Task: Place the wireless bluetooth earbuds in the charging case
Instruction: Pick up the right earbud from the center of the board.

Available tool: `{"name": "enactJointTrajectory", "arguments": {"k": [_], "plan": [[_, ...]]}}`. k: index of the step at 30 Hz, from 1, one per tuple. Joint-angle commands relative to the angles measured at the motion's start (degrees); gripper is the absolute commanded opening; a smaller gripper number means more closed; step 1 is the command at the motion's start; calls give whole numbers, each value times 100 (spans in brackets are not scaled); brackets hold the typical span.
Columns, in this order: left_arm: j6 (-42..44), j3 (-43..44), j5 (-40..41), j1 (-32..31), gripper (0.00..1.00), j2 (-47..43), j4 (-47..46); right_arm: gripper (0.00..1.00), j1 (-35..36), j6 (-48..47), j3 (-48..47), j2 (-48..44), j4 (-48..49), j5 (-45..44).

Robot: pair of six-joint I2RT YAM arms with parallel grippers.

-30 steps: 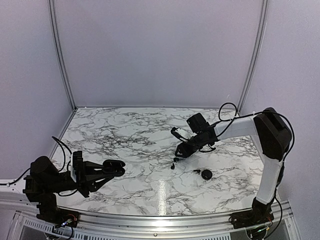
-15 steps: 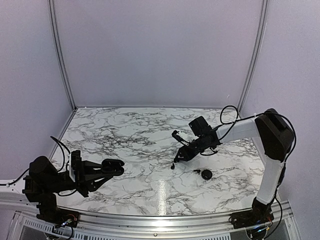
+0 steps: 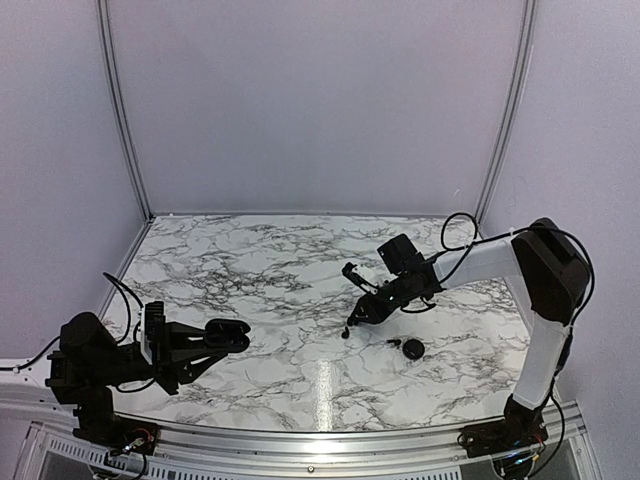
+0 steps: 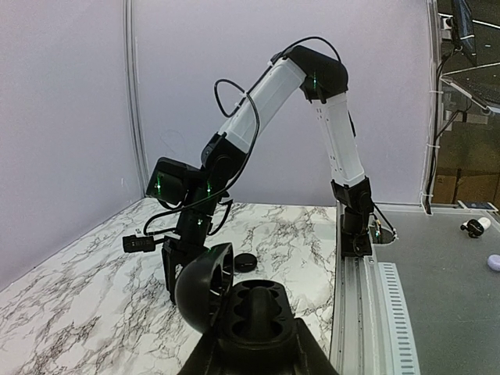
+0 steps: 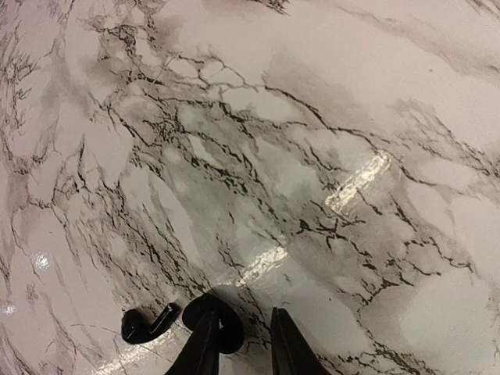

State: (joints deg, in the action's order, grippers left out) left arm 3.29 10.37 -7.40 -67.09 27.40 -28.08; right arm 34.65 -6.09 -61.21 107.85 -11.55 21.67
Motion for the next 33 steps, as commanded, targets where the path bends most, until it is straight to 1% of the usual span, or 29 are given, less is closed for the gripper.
{"name": "enactJointTrajectory", "arguments": {"k": [1,14,17,24,33], "plan": [[43,18,54,-21,0,-30,-192,23,171,-133,81,-34,-275,107],[39,18,64,-19,0,-81,-132,15,302,-199,-14,13,-455,143],[40,24,72,-23,0,-58,-131,12,308,-193,-18,-28,-518,127],[32,9,94,-22,0,-106,-126,0,323,-147,52,-288,-538,61],[22,9,128,-23,0,-85,-137,0,321,-86,113,-504,-444,-49]]}}
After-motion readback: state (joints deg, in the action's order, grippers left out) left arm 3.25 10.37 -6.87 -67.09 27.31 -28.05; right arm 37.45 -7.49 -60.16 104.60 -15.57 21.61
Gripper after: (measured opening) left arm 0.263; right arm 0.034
